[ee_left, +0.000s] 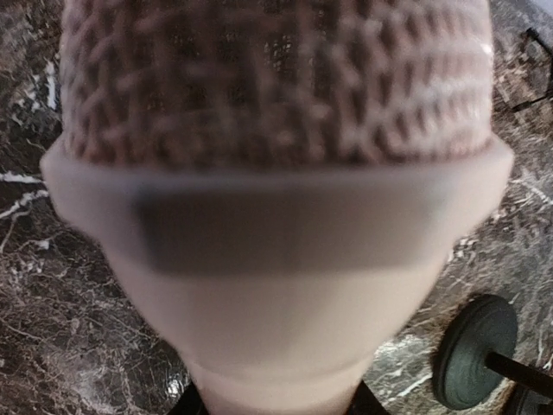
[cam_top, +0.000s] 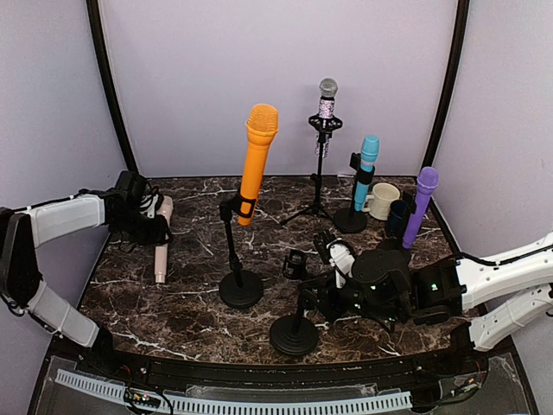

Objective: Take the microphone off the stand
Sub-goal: Place the microphone at the center of the board.

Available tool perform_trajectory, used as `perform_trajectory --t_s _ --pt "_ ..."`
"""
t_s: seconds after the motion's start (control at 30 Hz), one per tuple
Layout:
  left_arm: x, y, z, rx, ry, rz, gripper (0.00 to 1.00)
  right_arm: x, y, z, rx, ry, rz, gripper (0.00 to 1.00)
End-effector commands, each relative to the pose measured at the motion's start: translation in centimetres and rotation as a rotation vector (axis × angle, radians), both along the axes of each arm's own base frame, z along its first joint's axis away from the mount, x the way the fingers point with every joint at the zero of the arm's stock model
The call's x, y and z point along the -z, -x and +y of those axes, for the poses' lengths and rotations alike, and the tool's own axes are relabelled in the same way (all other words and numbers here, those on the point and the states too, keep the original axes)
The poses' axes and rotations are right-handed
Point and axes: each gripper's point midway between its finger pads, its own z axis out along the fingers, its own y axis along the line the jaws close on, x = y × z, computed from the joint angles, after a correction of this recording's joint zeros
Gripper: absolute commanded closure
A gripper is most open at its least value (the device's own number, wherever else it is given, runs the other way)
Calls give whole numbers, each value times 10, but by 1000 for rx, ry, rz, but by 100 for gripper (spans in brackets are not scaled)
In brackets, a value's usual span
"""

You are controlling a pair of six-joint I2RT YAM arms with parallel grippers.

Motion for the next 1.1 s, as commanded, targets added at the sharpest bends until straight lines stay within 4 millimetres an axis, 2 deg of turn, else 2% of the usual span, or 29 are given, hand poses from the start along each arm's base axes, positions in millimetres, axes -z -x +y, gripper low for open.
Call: perform_trajectory --t_s 0.0,0.03,0.07,0.1,0.13,0.23,0.37,0.5,0.6,0.63,1.07 --pt "31 -16 3 47 -54 76 100 51 -7 -33 61 232 -13 100" --pt "33 -21 4 55 -67 78 100 49 -9 -34 74 233 -19 100" --pt "45 -21 5 66 -83 116 100 48 -11 -36 91 237 -26 100" --pt "47 -24 6 66 -94 121 100 46 -14 -38 107 239 -33 100" --pt "57 -23 7 75 -107 150 99 44 -16 -40 125 241 -41 100" --pt "67 -25 11 81 -132 172 96 34 -23 -47 173 247 -67 100" --pt "79 -26 17 89 -167 195 87 28 -32 -58 242 296 -104 100" --pt "93 -24 18 112 -179 239 76 38 -39 -64 283 325 -80 100" --pt "96 -22 17 120 -181 245 69 50 -45 -76 339 349 -45 100" --pt "95 -23 18 121 -182 238 64 51 -47 -82 363 360 -40 100" --pt "85 -29 16 119 -175 194 22 50 -81 -171 701 392 26 100"
